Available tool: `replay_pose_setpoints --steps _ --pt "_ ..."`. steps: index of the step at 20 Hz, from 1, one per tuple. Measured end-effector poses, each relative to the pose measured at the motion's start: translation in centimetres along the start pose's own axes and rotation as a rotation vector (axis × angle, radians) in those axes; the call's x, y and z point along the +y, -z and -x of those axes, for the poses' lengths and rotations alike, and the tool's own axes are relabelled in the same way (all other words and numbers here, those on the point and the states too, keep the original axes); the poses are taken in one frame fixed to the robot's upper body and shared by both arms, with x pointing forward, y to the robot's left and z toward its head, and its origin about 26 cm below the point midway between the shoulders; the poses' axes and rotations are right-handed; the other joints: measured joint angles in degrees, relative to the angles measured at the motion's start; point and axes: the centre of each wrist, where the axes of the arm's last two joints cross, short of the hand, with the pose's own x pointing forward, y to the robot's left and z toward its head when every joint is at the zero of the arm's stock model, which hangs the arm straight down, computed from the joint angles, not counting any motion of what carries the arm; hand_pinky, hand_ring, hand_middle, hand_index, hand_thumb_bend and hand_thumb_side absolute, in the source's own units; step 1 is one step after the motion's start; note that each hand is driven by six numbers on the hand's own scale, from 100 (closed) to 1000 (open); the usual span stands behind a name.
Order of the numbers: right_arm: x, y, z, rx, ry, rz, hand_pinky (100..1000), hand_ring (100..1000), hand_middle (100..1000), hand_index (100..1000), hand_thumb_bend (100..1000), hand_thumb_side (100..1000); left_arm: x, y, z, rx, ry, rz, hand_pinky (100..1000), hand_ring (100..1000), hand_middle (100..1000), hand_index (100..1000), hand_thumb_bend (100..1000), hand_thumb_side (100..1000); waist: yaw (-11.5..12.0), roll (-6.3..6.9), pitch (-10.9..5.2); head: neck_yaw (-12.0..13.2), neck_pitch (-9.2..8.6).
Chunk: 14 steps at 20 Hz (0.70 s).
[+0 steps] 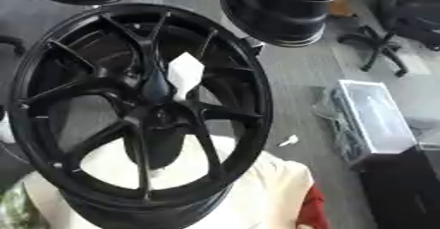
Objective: Pull the pin out of the wheel hub.
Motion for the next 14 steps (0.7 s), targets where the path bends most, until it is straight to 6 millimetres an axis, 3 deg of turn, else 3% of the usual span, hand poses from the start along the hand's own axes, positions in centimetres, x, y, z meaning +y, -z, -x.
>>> replay_pose_setpoints --steps 1,2,3,5,6,7,8,14 --pt "0.3 -0.9 0.8 0.017 -0.012 0.02 751 667 682 787 117 100 0.0 0.0 -0.1 -0.004 0.002 -0.002 858 946 855 875 100 772 -0.01 0.07 0.15 0.26 -0.04" --pt "0.8 -1.9 1.8 0.037 -0.029 0.029 790 740 774 865 100 181 0.0 0.0 -0.2 -0.01 0.004 -0.005 858 946 855 875 100 769 -0.08 0.11 0.35 0.51 -0.07" --pt "1.3 -3.0 2.8 0.058 -0.048 0.033 810 770 818 899 100 400 0.1 0.0 -0.3 -0.016 0.005 -0.008 858 946 856 875 100 768 -0.17 0.22 0.56 0.7 -0.09" --pt "2.4 -5.1 4.6 0.096 -0.077 0.038 827 794 850 926 100 607 0.1 0.0 -0.4 -0.026 0.006 -0.013 858 946 856 875 100 765 -0.22 0.75 0.9 1.01 -0.11" --pt "2.9 -6.0 5.3 0.113 -0.084 0.042 831 801 866 936 100 808 0.1 0.0 -0.5 -0.031 0.007 -0.015 858 947 856 875 100 763 -0.22 1.05 1.06 1.07 -0.12" --pt "3.3 -6.7 5.9 0.125 -0.086 0.05 831 801 866 936 100 808 0.1 0.0 -0.6 -0.037 0.008 -0.017 858 947 856 875 100 763 -0.22 1.26 1.19 1.09 -0.12" --pt "3.7 -7.2 6.3 0.134 -0.084 0.059 830 801 869 941 100 871 0.1 0.1 -0.6 -0.041 0.008 -0.017 858 947 856 874 100 760 -0.24 1.38 1.32 1.1 -0.12" --pt "4.1 -8.1 6.6 0.152 -0.063 0.127 827 793 869 944 100 857 0.2 0.3 -1.0 -0.066 0.013 -0.019 858 948 856 875 100 757 -0.45 1.99 1.93 1.18 -0.29"
